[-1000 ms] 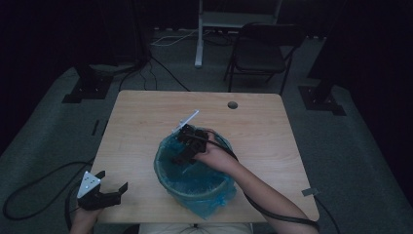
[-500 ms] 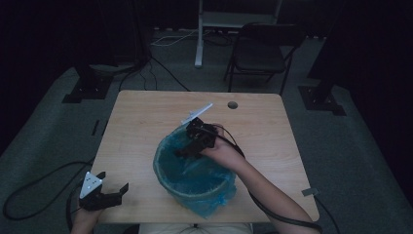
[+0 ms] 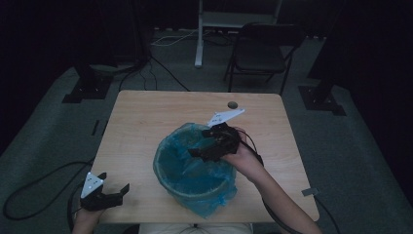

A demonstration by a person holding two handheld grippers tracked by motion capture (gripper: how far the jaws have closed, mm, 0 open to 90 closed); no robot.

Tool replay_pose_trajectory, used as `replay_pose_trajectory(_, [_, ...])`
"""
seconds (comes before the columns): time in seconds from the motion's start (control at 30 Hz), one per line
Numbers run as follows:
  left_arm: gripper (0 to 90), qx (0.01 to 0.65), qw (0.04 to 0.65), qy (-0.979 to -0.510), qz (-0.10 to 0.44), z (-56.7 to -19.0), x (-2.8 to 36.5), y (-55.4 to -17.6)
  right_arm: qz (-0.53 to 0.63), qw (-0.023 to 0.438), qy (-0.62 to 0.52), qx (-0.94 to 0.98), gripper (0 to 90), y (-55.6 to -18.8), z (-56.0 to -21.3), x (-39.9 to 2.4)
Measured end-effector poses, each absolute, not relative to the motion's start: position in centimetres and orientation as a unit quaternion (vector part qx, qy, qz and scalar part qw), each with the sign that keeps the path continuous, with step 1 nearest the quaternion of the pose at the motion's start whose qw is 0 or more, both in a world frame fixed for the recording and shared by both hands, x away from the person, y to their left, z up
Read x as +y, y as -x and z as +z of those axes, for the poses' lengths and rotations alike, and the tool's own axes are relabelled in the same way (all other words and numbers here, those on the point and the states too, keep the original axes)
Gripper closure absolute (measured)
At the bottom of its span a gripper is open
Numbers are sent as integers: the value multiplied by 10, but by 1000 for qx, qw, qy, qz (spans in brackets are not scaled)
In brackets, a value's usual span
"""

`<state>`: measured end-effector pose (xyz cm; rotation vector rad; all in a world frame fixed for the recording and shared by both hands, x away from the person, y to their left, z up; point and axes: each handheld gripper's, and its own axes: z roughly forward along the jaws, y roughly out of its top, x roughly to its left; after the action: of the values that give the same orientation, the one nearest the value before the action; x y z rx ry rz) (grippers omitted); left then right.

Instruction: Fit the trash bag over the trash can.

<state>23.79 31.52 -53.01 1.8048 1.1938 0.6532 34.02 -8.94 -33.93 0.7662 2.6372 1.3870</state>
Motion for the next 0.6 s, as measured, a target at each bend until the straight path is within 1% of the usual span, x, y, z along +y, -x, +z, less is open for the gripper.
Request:
replay_pose_trajectory(0.07, [4, 479, 425, -723, 259, -530, 315, -238, 458, 51, -259, 849, 155, -337, -341, -98])
replay_pose_trajectory(0.47, [4, 479, 427, -722, 257, -530, 315, -236, 509, 49, -284, 811, 155, -330, -351, -134])
replay_pose_trajectory(0.6, [4, 482, 427, -721, 257, -530, 317, -236, 519, 66, -299, 798, 156, -327, -357, -149])
